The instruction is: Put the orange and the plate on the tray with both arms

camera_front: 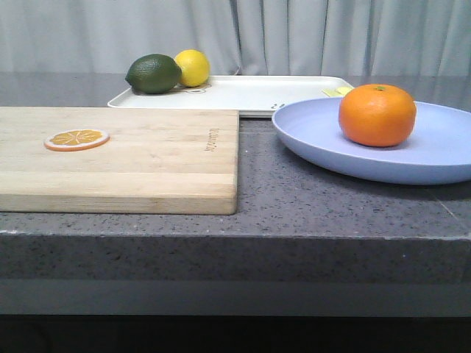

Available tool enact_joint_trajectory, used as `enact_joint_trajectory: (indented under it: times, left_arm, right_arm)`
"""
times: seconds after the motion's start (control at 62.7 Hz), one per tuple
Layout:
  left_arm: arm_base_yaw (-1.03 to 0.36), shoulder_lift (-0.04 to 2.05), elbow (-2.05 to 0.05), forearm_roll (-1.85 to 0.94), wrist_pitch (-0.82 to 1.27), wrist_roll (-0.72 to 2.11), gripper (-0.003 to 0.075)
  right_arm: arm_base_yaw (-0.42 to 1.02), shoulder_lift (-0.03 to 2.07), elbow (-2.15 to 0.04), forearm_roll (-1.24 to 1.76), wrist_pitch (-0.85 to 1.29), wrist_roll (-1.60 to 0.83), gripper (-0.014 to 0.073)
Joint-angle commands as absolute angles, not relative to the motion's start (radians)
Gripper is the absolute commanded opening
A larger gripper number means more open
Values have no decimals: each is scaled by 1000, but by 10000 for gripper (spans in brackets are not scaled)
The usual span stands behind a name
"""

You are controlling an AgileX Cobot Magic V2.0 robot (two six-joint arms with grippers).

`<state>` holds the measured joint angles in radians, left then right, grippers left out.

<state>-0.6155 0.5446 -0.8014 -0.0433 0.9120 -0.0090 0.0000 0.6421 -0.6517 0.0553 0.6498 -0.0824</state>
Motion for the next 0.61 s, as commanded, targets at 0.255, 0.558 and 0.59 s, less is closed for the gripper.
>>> enact_joint_trajectory:
  times: [0.255, 0.558, 0.59]
  left_arm:
    - [-613, 546, -824, -55, 842, -7, 641]
    - [-613, 546, -824, -55, 840, -7, 641]
    - [-613, 546, -824, -55, 836, -7, 641]
  right_arm:
    - [-6, 878, -866, 63, 816, -63, 538]
    - [-32, 1192, -1074, 76, 959, -24, 538]
    - [-59, 1223, -1096, 104, 975, -22, 538]
